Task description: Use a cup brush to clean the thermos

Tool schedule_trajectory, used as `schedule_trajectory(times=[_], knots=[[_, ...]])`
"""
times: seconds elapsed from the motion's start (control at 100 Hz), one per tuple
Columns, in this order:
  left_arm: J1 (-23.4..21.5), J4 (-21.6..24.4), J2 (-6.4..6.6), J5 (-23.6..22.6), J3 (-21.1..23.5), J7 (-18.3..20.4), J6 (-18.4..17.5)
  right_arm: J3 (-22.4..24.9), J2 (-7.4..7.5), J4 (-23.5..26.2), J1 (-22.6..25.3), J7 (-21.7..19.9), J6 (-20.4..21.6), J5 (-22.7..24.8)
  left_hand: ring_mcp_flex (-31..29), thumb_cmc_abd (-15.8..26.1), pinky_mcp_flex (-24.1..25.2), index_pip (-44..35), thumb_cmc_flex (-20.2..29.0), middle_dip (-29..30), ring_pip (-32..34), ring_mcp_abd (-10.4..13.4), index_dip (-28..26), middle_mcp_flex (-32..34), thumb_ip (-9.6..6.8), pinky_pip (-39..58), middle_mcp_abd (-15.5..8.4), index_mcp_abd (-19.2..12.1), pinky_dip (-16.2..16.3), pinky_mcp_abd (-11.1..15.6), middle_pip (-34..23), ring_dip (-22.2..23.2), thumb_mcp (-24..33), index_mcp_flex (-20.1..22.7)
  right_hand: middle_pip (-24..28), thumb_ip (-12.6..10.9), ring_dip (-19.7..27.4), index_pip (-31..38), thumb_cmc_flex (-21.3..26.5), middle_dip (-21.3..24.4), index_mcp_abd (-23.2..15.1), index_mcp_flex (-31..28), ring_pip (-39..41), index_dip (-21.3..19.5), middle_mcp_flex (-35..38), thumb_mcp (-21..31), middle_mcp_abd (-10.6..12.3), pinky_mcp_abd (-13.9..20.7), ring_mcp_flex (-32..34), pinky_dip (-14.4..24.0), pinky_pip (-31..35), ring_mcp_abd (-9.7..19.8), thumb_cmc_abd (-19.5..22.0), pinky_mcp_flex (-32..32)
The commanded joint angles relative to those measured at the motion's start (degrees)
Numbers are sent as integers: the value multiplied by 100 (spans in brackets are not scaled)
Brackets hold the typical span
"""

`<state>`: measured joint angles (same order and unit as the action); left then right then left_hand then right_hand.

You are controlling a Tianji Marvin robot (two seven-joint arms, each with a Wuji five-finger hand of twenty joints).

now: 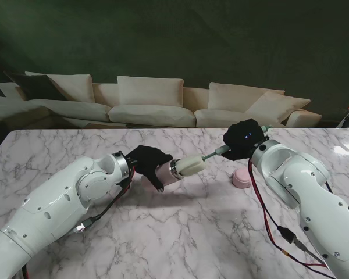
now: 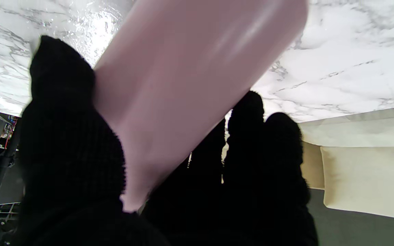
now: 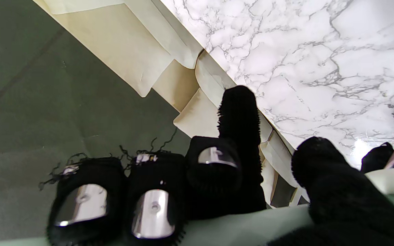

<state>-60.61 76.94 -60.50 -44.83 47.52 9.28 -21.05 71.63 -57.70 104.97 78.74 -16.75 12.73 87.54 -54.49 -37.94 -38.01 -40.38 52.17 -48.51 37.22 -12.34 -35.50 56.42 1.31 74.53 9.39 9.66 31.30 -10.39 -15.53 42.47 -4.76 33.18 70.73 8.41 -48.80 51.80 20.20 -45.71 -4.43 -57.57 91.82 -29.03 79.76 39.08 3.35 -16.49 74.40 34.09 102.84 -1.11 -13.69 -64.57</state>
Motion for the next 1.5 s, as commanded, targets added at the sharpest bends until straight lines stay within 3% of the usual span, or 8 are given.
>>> schedule_trajectory(times=[0.0, 0.08, 0.32, 0.78, 1.35, 1.49], knots=[[53, 94, -16, 21, -15, 85, 6, -73, 4, -64, -100, -76, 29, 81, -474, 1937, -186, -669, 1742, -236, 568, 123, -218, 200, -402, 259, -237, -974, 82, 442, -658, 137, 2544, 627, 424, -147, -363, -32, 273, -55, 114, -198, 1007, -134, 344, 132, 16, 143, 87, 243, 1410, 302, 4, -315], [46, 123, -10, 0, -13, 107, 16, -150, 7, -118, -195, -160, 17, 120, -526, 1930, -197, -669, 1732, -239, 573, 265, -218, 211, -397, 265, -245, -977, 79, 440, -661, 131, 2558, 633, 434, -150, -366, -44, 286, -57, 122, -195, 1012, -132, 346, 116, 22, 156, 88, 258, 1441, 314, 4, -325], [22, 202, 4, -44, 6, 186, 145, -386, -28, -172, -335, -294, -340, 153, -595, 1909, -246, -657, 1725, -234, 558, 254, -207, 227, -394, 301, -142, -948, 83, 422, -675, 125, 2585, 654, 473, -162, -377, -77, 364, -68, 192, -223, 1043, -119, 347, 98, 10, 186, 88, 277, 1477, 317, -14, -331], [47, 294, -18, -79, -106, 191, 420, -856, -97, -34, -512, -981, -812, 278, -727, 1873, -393, -646, 1691, -235, 616, 236, -205, 261, -381, 409, -101, -924, 79, 408, -741, 150, 2677, 709, 576, -214, -436, -181, 581, -84, 308, -230, 1113, -94, 345, -83, 53, 298, 86, 297, 1548, 354, 50, -344], [53, 300, -44, -125, -129, 18, 317, -1564, -104, -223, -821, -1137, -954, 301, -833, 1853, -521, -677, 1664, -310, 721, 288, -250, 267, -356, 506, -88, -946, 63, 487, -807, 217, 2740, 756, 518, -244, -391, -261, 668, -43, 333, -190, 1054, -87, 338, -233, 39, 324, 93, 268, 1501, 391, 116, -339], [52, 299, -49, -142, -133, -18, 307, -1742, -125, -245, -850, -1140, -1153, 374, -837, 1846, -522, -690, 1650, -332, 734, 298, -263, 269, -358, 518, -96, -958, 64, 491, -818, 232, 2760, 756, 210, -265, -276, -359, 690, 87, 265, -94, 839, -62, 344, -349, -19, 259, 91, 172, 1314, 285, 175, -311]])
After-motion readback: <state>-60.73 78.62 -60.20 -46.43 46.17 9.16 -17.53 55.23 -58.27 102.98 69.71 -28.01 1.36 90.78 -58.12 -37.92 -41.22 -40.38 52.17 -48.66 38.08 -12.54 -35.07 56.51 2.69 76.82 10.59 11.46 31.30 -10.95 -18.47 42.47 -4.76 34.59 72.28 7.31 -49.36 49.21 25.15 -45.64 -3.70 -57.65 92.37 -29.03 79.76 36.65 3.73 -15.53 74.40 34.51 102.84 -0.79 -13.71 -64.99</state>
